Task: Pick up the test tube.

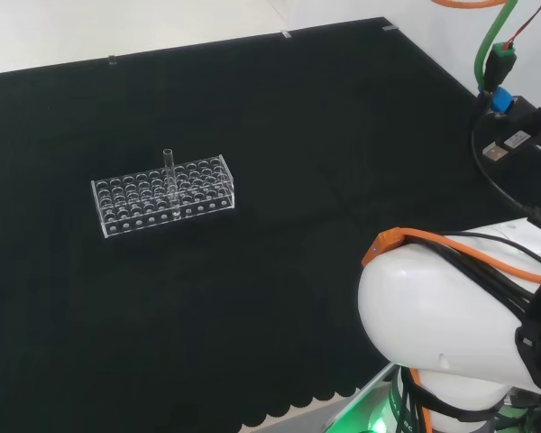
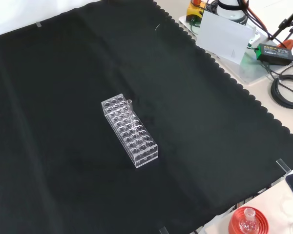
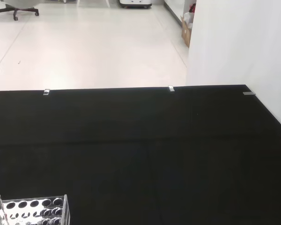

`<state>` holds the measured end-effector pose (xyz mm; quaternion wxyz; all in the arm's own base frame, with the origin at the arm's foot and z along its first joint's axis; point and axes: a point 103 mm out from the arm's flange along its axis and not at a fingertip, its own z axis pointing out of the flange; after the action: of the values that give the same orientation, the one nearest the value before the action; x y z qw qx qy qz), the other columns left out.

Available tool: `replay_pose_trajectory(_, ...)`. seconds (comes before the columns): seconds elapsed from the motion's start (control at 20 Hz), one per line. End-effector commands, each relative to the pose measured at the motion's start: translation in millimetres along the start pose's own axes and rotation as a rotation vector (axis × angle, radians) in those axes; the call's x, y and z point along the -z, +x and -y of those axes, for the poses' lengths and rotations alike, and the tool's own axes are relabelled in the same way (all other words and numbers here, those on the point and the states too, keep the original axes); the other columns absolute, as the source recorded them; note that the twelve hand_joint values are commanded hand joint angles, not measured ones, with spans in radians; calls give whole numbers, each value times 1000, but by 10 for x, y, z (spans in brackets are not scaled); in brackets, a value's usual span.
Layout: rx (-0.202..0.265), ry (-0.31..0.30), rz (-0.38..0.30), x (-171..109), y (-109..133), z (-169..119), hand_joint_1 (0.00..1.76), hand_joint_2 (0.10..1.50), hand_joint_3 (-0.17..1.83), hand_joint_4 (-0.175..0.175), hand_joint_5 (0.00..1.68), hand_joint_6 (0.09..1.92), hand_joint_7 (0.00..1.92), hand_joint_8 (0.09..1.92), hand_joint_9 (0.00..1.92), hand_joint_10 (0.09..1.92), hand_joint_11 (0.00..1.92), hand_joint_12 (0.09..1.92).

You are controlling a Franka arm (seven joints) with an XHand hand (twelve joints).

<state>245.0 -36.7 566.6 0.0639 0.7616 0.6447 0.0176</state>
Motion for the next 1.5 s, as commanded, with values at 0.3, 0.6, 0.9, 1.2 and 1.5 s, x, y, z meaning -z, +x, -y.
replay_pose_trajectory(0.3, 91, 119, -99, -395, 193, -493, 650, 811, 371, -13, 227, 87, 160, 785, 116, 944, 0, 1351)
replay_pose_trajectory(0.6, 133, 181, -140, -648, 348, -748, 687, 803, 374, 1, 268, 87, 167, 790, 123, 943, 0, 1368)
replay_pose_trajectory(0.9, 179, 249, -157, -909, 520, -943, 702, 801, 378, 32, 292, 87, 148, 792, 120, 946, 0, 1373)
replay_pose_trajectory(1.2, 207, 315, -179, -1157, 639, -1070, 712, 797, 381, 48, 288, 87, 138, 800, 117, 950, 0, 1372)
replay_pose_trajectory(1.5, 219, 406, -217, -1460, 758, -1180, 766, 779, 383, 65, 327, 87, 130, 813, 103, 955, 0, 1358)
